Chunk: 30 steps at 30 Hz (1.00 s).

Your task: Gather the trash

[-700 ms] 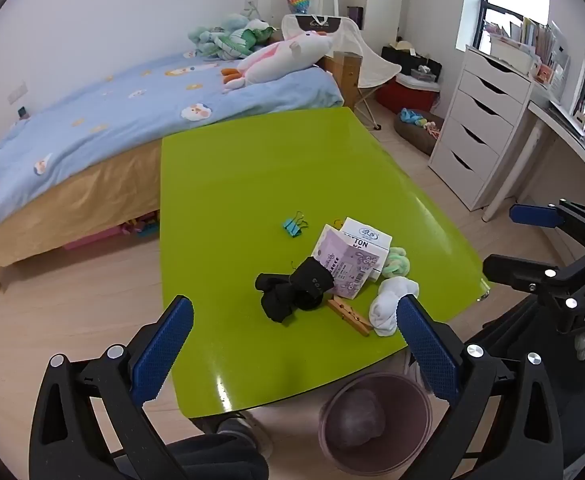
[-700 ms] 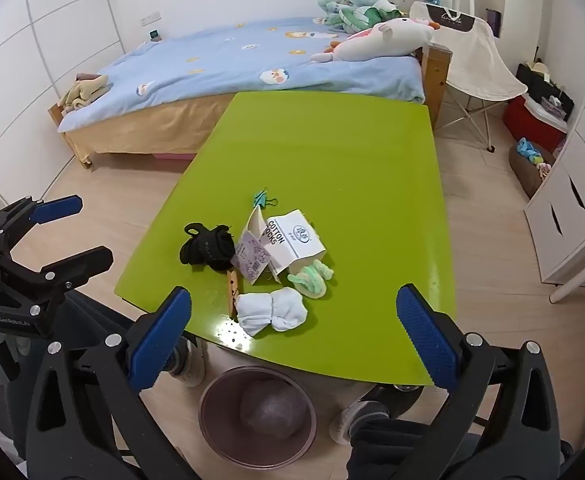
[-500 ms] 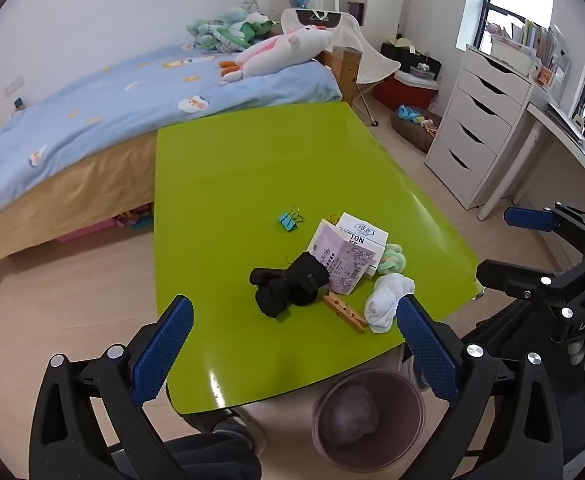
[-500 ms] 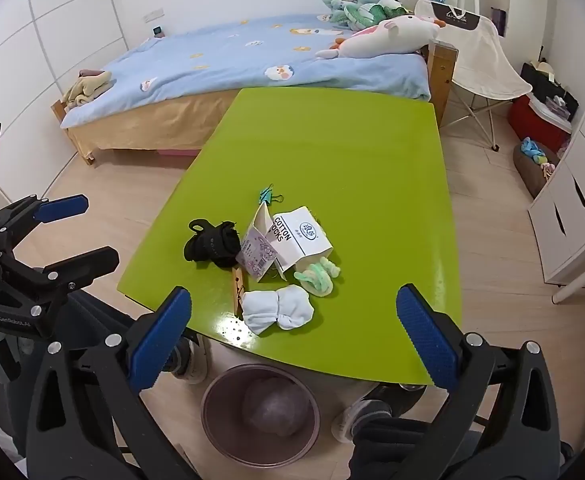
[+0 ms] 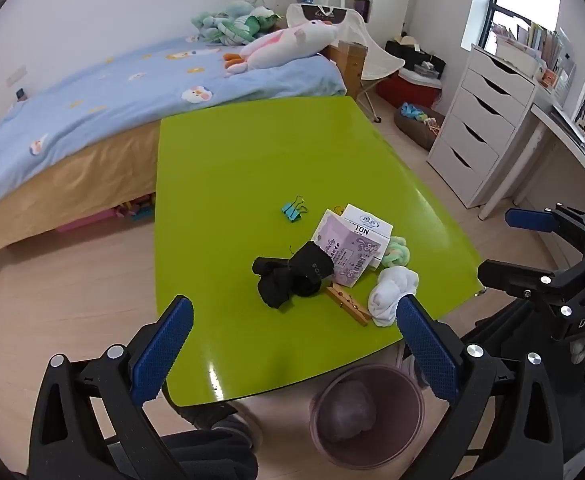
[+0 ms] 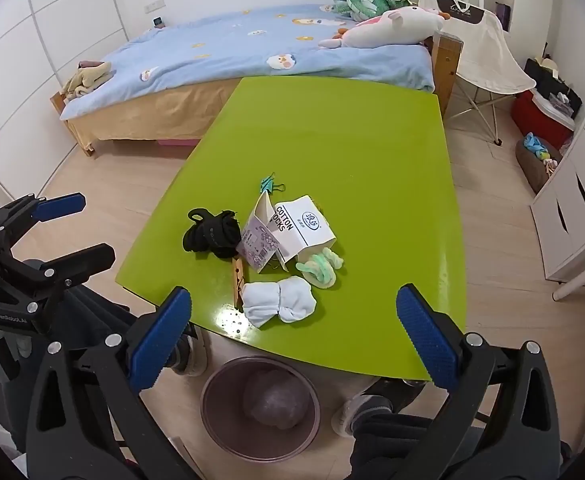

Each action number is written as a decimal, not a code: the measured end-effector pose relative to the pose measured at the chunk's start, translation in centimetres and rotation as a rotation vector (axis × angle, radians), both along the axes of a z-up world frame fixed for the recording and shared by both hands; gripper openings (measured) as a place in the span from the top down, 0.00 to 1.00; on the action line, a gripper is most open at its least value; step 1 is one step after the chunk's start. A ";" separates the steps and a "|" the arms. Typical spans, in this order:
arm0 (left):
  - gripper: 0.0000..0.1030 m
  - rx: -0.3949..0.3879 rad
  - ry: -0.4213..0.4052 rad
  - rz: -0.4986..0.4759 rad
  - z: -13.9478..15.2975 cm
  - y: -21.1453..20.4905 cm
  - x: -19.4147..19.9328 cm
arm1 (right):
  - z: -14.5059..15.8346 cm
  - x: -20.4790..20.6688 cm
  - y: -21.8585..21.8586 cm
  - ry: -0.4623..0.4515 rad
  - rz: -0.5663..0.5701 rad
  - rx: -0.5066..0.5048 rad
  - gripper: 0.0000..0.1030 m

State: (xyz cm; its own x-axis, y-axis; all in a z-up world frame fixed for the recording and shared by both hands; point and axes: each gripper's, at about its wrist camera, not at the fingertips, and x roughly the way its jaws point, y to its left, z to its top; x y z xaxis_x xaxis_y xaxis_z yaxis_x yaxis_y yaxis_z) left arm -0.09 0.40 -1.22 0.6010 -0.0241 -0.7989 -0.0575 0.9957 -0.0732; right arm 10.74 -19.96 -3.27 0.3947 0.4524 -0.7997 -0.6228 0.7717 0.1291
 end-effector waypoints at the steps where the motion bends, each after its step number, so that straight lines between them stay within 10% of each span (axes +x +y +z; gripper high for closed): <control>1: 0.05 -0.008 0.002 -0.003 0.0 0.1 0.1 | 0.1 0.0 0.1 0.000 -0.001 -0.002 0.03; 30: 0.05 -0.026 -0.003 0.007 0.3 -0.1 -0.4 | 1.1 -0.3 -0.8 -0.009 -0.014 0.007 0.03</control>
